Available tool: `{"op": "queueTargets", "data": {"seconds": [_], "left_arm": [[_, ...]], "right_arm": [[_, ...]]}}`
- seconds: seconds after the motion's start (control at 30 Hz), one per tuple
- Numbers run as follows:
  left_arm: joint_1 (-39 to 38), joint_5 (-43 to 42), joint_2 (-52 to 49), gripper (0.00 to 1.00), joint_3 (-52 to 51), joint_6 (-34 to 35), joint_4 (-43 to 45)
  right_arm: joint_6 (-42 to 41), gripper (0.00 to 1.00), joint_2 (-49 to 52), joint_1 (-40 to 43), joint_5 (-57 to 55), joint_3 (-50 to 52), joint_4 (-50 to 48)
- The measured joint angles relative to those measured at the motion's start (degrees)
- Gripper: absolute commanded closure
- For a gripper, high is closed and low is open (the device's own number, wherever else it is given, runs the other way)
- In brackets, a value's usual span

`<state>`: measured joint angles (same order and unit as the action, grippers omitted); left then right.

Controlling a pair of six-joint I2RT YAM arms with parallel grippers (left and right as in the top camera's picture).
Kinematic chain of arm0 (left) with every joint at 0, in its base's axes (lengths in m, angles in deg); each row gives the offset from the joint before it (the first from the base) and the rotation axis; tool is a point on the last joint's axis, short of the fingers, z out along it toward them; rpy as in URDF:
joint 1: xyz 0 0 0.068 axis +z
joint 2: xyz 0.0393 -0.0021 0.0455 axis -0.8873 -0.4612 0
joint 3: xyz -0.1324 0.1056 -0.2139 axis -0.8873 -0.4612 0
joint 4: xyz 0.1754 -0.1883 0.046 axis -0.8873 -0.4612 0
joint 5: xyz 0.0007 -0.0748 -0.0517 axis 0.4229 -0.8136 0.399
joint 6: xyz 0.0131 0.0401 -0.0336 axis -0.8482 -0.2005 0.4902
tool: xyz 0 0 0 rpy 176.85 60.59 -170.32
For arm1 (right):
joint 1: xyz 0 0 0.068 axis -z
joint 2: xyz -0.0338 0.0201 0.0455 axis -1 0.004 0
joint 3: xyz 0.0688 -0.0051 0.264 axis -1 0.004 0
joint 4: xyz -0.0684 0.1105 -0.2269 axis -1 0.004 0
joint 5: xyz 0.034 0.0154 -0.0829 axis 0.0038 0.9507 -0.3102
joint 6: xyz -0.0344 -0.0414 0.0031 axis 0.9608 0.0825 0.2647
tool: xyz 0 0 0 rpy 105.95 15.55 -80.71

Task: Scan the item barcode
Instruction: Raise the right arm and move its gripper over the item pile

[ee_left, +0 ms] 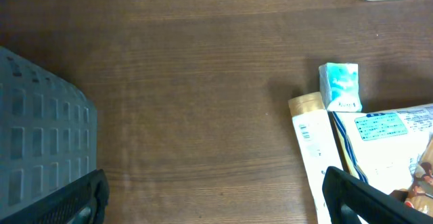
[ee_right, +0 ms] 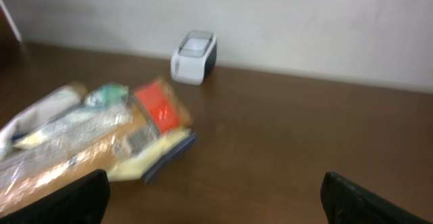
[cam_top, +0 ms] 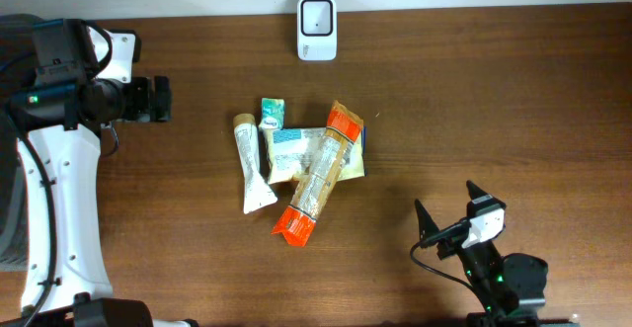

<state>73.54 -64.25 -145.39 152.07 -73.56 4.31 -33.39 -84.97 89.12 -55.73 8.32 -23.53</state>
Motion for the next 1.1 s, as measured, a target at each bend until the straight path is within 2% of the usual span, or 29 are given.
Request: {"op": "queueTargets", "data": {"seconds": [0.47,0.73,1.1], "left_arm": [[0.0,0.2,0.1,0.01,0.0,0.0,0.0],[0.0,0.2,0.1,0.01,0.0,0.0,0.0],[0.0,0.2,0.1,0.01,0.0,0.0,0.0]], "right_arm": [[0.0,0.01,33.0,0.0,2.6,-29.7,17.0],[-0.1,0.01,39.2,0.0,4.1,-37.2,23.1],[-0.1,0.01,42.5,0.0,4.1,-37.9,24.0]]}}
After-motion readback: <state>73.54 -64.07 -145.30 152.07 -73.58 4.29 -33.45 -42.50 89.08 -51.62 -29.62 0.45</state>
